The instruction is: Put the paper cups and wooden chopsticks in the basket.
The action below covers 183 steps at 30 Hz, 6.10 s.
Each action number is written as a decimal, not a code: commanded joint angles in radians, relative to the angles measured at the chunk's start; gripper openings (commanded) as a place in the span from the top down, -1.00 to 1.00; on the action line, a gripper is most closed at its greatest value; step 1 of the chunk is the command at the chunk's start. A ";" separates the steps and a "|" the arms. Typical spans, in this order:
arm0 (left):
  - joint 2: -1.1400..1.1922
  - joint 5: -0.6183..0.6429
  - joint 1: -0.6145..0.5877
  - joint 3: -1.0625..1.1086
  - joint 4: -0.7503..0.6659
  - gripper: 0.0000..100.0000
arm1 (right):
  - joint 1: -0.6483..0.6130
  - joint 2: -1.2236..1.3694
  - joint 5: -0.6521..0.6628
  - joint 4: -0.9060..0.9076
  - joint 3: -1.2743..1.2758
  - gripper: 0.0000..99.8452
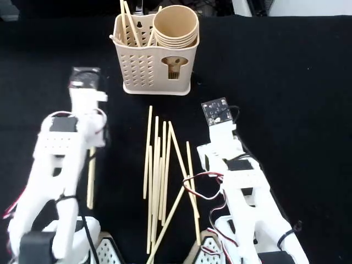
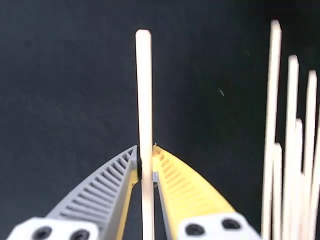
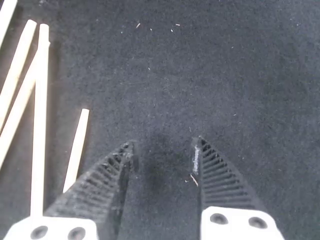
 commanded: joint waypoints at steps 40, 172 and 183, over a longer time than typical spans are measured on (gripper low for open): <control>0.144 0.083 0.202 -0.599 -1.063 0.94 | -0.009 -0.018 0.002 -0.044 -0.004 0.62; -0.193 0.074 0.002 0.572 -0.453 0.60 | -0.354 0.400 0.158 0.486 -0.542 0.96; -0.193 0.074 0.004 0.568 -0.453 0.60 | -0.331 0.374 0.203 0.632 -0.567 0.85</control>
